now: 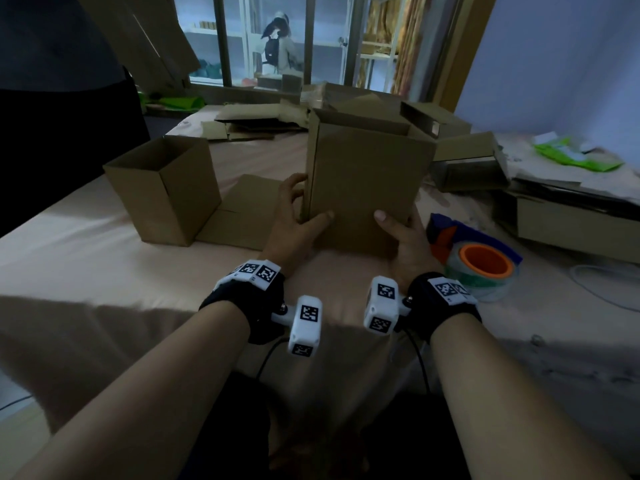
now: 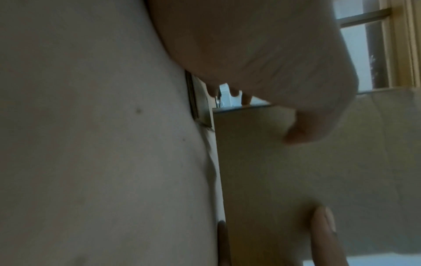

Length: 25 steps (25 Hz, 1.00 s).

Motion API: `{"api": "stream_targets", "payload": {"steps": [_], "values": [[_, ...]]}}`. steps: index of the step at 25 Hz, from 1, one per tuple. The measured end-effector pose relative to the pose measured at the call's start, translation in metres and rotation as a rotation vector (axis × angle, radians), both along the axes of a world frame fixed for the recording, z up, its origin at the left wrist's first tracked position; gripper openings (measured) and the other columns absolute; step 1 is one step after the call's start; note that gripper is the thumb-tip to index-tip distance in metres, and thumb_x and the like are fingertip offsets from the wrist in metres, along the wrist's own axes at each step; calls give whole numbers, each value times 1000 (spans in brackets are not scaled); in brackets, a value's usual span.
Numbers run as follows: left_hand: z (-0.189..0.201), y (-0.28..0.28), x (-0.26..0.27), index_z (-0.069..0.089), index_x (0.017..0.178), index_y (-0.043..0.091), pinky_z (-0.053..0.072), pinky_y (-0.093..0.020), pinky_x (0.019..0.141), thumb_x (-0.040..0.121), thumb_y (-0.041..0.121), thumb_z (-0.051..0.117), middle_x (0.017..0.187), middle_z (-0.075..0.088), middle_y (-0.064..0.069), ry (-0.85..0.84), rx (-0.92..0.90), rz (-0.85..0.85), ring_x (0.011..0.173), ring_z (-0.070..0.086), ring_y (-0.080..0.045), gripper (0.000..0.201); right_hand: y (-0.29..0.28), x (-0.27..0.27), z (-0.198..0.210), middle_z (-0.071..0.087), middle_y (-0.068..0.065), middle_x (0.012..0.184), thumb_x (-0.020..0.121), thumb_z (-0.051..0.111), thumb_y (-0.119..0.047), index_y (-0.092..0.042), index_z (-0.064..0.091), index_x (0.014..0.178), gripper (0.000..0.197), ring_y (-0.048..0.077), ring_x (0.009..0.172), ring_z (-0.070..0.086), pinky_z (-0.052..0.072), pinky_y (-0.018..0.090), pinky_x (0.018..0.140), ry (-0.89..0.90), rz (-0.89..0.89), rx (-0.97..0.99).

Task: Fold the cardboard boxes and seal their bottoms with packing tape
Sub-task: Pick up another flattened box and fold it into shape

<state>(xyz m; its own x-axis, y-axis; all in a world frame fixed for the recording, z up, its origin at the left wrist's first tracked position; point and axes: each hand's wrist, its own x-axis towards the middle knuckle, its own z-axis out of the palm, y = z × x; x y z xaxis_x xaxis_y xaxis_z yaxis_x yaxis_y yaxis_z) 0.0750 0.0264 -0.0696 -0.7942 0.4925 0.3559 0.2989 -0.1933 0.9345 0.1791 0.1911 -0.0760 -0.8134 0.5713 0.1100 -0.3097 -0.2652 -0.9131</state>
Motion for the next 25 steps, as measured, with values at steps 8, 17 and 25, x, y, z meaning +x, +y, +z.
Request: {"api": "stream_targets", "payload": {"steps": [8, 17, 25], "values": [[12, 21, 2, 19, 135, 39, 58, -35, 90, 67, 48, 87, 133, 48, 2, -35, -61, 12, 118, 59, -13, 96, -5, 9, 5, 69, 0, 121, 77, 79, -22, -40, 60, 121, 51, 28, 113, 64, 51, 55, 94, -35, -10, 20], [67, 23, -18, 21, 136, 41, 57, -22, 74, 68, 54, 83, 125, 49, 4, 6, -151, 4, 107, 57, -8, 93, -3, 6, 6, 70, -4, 119, 70, 84, -39, -43, 62, 114, 49, 25, 113, 65, 50, 54, 97, -95, -50, 44], [88, 29, -31, 31, 148, 37, 55, -17, 83, 78, 38, 81, 143, 40, 4, 46, 3, -26, 115, 52, -3, 86, -8, 11, 11, 74, -4, 103, 83, 75, -19, -29, 66, 104, 25, 20, 100, 68, 54, 37, 86, -146, -28, 83]]}}
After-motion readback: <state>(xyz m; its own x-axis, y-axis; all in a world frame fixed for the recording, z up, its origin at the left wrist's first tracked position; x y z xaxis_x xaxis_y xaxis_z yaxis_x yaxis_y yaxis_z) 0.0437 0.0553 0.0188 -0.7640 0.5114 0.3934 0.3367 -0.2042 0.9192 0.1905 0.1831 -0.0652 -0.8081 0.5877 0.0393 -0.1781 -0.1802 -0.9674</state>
